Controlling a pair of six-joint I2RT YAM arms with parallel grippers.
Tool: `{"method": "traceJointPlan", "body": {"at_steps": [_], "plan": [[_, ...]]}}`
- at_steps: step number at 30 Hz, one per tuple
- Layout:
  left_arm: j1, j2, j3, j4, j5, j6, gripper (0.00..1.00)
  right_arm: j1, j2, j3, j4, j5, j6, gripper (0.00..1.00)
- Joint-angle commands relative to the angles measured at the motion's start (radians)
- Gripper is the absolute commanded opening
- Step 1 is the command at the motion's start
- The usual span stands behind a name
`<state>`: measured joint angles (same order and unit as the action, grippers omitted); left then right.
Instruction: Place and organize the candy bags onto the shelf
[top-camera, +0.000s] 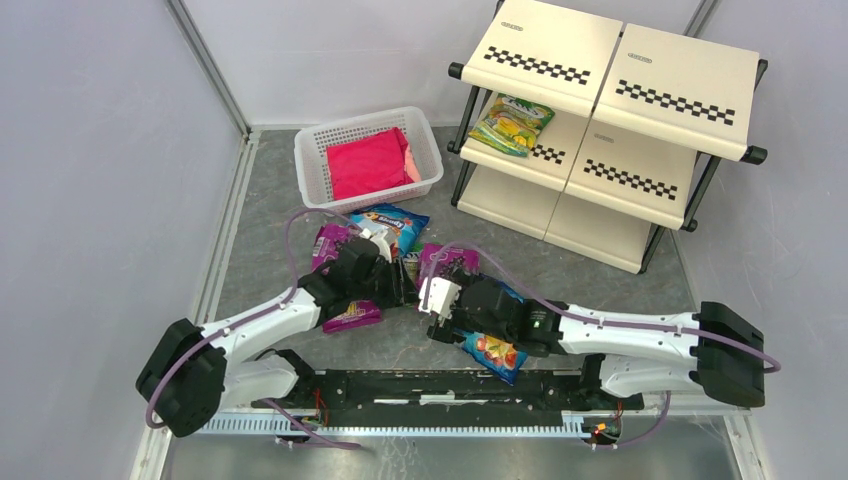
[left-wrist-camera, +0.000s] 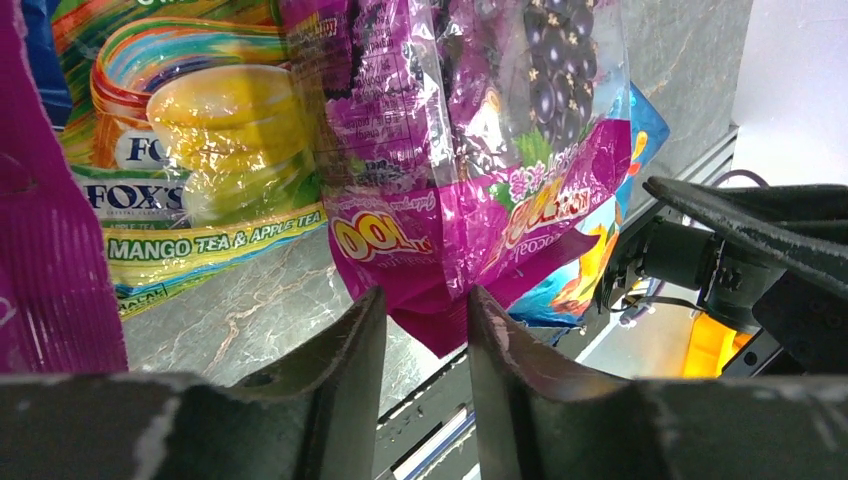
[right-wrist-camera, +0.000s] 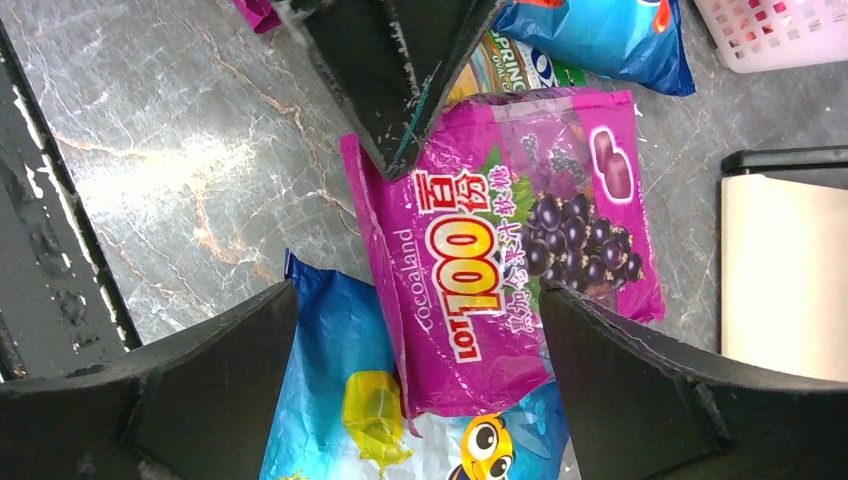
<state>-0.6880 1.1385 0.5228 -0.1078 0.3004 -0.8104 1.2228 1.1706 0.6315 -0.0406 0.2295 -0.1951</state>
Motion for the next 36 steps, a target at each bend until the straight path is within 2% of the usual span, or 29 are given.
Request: {"method": "traceJointPlan", "body": {"at_steps": [1, 8, 11, 24, 29, 34, 35, 36], "plan": [[-0.006, 0.013, 0.001, 0.065, -0.01, 0.015, 0.38, 0.032, 0.005, 0.047, 0.019, 0.084, -0.048, 0.98], [-0.004, -0.008, 0.01, 0.083, 0.012, 0.009, 0.09, 0.05, 0.024, 0.036, 0.019, 0.133, -0.077, 0.98], [-0.004, -0.053, 0.026, 0.071, 0.008, 0.005, 0.02, 0.056, 0.032, 0.03, 0.033, 0.155, -0.104, 0.98], [-0.004, -0.125, 0.113, 0.032, 0.015, 0.014, 0.02, 0.058, 0.088, -0.085, 0.318, 0.23, -0.262, 0.98], [-0.004, -0.129, 0.119, 0.025, 0.015, 0.017, 0.02, 0.052, 0.166, -0.052, 0.304, 0.271, -0.404, 0.98], [-0.004, -0.133, 0.119, -0.021, -0.011, 0.019, 0.02, 0.026, 0.176, -0.037, 0.248, 0.252, -0.406, 0.94], [-0.004, -0.132, 0.122, -0.047, -0.023, 0.019, 0.04, 0.026, 0.15, -0.048, 0.247, 0.216, -0.388, 0.93], [-0.004, -0.128, 0.121, -0.068, -0.029, 0.021, 0.17, 0.025, 0.111, -0.062, 0.252, 0.174, -0.368, 0.93]]}}
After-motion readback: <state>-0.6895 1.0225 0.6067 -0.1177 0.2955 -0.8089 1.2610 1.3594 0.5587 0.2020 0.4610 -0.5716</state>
